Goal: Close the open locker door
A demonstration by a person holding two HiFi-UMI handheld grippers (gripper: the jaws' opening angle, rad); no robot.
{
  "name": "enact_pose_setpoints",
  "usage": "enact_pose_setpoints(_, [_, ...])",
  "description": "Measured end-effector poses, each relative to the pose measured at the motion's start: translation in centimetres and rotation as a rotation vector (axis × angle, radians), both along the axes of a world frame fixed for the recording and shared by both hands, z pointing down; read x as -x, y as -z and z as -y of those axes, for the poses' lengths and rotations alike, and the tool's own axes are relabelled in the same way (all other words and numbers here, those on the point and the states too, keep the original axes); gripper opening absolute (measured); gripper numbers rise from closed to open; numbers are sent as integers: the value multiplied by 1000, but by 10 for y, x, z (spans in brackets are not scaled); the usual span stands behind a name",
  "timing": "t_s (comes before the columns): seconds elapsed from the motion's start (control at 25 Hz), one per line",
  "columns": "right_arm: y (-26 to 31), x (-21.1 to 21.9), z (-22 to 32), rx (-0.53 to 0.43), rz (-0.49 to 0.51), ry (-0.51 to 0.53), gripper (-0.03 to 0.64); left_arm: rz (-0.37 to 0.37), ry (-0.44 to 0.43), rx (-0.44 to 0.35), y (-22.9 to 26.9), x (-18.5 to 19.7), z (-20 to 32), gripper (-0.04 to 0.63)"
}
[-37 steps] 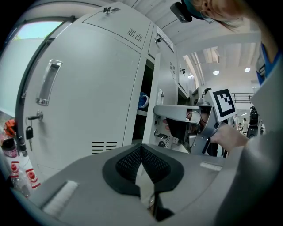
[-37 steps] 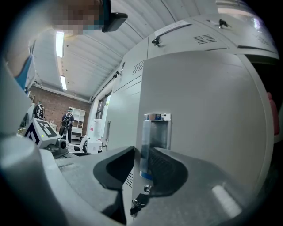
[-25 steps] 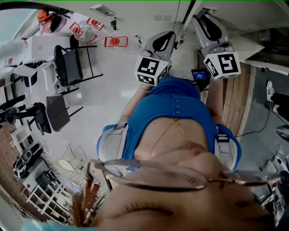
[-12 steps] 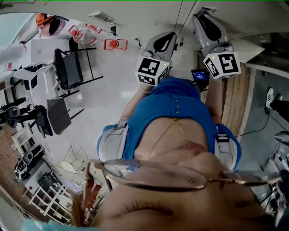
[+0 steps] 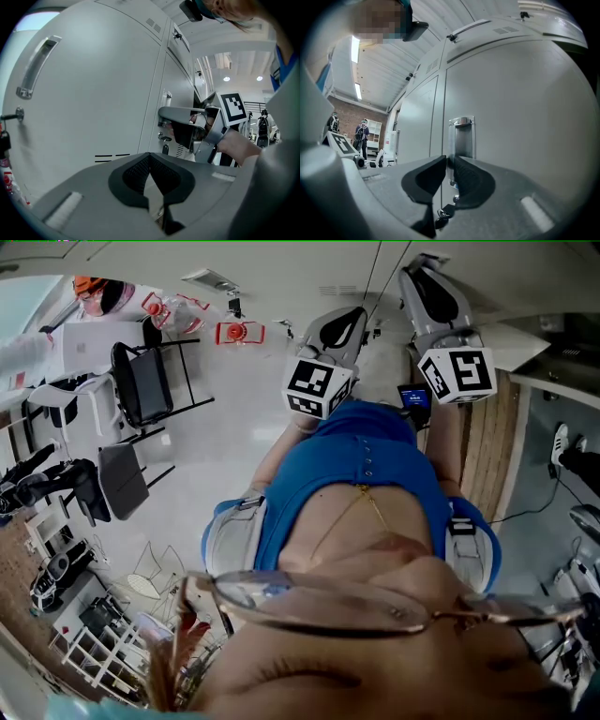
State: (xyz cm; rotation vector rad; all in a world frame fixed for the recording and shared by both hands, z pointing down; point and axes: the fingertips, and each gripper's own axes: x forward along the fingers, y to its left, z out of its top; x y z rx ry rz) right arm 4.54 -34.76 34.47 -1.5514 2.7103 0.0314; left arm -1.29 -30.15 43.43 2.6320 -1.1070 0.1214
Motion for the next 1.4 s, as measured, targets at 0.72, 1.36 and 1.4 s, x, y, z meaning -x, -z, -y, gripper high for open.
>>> enact_pose_setpoints(0.72, [-4, 1, -3, -6, -230, -161, 58, 1, 5, -14, 5, -8, -4, -2])
enact_pose_setpoints(1.36, [-11, -11, -24, 33, -209, -165, 3, -1, 40, -39, 19, -18, -12, -2])
enact_pose_setpoints(1.4, [-13, -12, -26, 37, -212, -161, 3, -3, 41, -42, 20, -20, -12, -2])
